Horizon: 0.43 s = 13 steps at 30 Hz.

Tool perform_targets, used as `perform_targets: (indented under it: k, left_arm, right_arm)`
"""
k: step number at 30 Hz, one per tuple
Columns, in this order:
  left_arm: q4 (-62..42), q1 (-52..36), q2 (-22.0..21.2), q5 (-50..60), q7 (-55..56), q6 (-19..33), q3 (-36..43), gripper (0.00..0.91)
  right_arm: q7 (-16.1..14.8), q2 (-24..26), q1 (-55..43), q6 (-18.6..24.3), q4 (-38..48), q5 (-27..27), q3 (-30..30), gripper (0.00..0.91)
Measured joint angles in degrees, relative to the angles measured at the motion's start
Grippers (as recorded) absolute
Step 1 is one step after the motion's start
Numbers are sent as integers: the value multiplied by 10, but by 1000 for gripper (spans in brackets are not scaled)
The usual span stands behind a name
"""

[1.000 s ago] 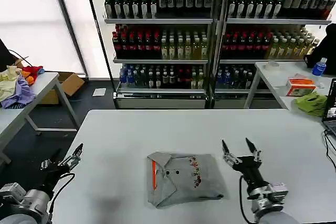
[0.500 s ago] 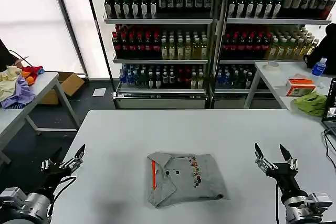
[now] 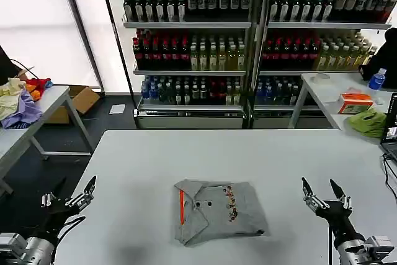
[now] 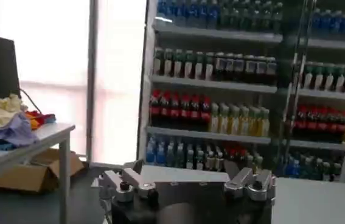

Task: Fold and organize the clothes.

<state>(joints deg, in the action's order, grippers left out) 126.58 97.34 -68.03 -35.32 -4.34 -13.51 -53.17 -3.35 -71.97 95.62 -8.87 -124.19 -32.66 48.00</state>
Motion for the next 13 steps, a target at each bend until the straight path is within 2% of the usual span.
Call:
perform_targets:
  k: [13]
  left_arm:
    - [7,26,-7,38,-42,-2,-21,907]
  right_arm:
    - [-18,4,10,6,4,8,-27,907]
